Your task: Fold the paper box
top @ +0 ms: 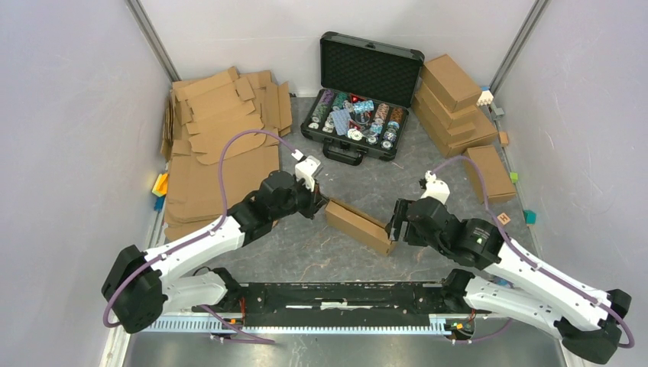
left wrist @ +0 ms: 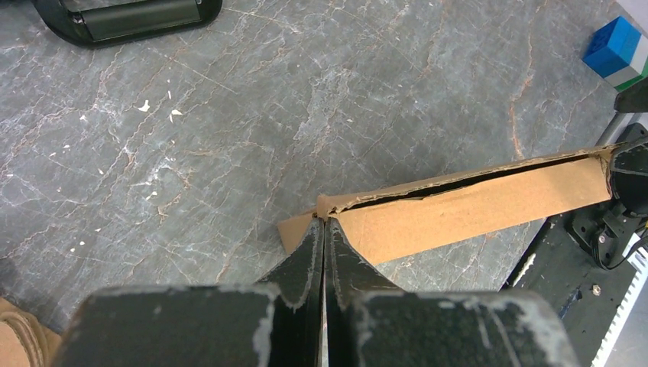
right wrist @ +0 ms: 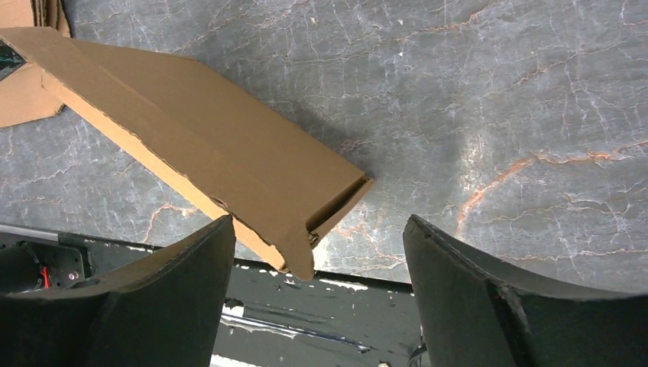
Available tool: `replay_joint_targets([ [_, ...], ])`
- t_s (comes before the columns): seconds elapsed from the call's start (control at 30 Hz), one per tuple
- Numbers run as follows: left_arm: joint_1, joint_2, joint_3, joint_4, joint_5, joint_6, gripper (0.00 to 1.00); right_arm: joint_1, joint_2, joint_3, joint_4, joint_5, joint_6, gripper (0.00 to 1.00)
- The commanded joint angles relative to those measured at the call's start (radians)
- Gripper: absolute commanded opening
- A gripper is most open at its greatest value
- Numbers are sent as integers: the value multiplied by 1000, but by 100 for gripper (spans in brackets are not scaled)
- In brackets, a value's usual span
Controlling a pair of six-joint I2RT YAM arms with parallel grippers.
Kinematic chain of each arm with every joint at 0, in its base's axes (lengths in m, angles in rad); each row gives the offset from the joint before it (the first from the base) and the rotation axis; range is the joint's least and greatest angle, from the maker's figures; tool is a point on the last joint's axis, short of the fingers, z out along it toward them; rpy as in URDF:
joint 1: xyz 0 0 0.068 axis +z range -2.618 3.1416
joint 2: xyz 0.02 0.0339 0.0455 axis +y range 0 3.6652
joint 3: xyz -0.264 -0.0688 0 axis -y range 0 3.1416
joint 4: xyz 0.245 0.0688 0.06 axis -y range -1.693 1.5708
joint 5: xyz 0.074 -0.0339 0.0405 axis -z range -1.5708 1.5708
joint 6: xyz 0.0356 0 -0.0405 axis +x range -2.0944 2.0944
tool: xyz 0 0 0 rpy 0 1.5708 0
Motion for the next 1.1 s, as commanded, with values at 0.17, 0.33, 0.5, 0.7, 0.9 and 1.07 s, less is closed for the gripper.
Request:
replay_joint_targets([
  [0.17, -19, -35, -3, -27, -44, -51, 2, 3, -51, -50, 17, -51, -21, 79],
  [0.33, -35, -26, 7, -31, -60, -63, 2, 3, -67, -131, 143, -150, -24, 77],
  [0.5, -62, -32, -5, -59, -100, -74, 2, 3, -57, -156, 183, -127, -13, 70],
  [0.7, -81, -36, -16, -64, -147, -90, 2, 3, -42, -127, 195, -58, -23, 61],
  [0.9, -103, -11, -11, -45, -200, -125, 2, 1, -20, -89, 193, 37, -28, 50],
  [1.07, -128, 17, 2, -42, -254, -155, 2, -7, 10, -80, 219, 46, -34, 45],
])
